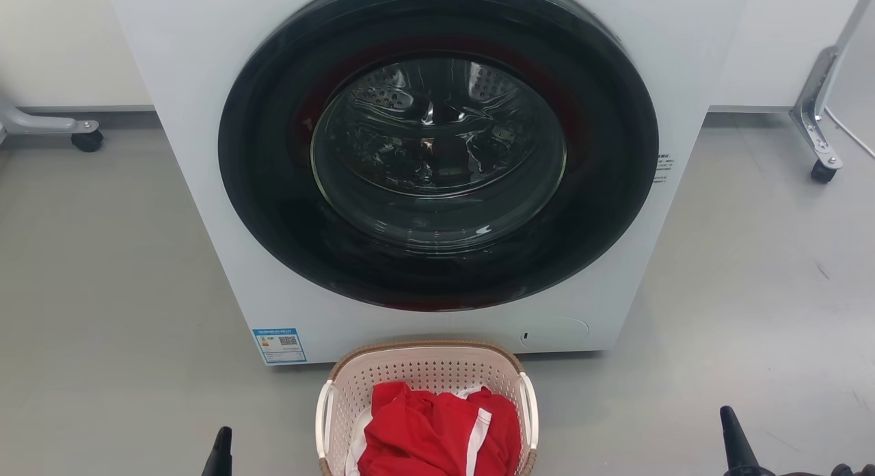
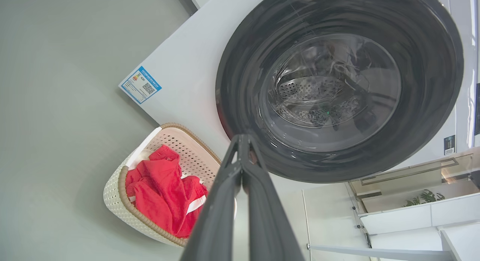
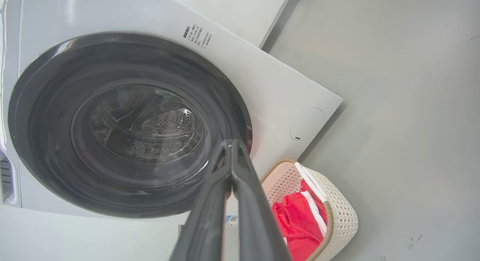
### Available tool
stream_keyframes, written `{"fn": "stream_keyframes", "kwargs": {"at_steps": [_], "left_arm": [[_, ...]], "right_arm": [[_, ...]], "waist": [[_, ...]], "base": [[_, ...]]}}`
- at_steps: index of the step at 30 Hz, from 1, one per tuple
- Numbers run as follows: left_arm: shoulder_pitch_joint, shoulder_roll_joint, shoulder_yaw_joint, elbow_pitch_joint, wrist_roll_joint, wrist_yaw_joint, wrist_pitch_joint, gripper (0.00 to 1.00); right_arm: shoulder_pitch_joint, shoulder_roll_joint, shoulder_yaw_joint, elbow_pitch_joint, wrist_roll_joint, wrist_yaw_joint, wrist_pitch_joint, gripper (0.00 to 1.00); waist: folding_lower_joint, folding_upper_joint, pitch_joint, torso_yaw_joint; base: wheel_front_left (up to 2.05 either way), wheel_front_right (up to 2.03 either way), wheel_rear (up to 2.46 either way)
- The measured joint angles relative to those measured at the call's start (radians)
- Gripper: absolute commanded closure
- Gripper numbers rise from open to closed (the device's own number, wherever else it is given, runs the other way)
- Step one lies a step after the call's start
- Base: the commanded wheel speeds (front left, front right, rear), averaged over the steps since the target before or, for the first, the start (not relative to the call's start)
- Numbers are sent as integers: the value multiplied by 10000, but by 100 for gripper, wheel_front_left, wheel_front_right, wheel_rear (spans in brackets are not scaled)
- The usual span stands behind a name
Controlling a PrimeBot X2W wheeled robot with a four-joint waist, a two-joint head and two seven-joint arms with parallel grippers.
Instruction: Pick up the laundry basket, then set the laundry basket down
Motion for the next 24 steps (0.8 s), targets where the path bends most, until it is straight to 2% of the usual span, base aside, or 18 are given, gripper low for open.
{"fn": "stream_keyframes", "kwargs": {"at_steps": [24], "left_arm": [[-608, -96, 802, 447, -3189, -619, 819, 100]], "right_arm": [[-409, 79, -1076, 420, 3129, 619, 838, 100]], "waist": [[0, 0, -38, -4]], "base": [[0, 0, 0]]}}
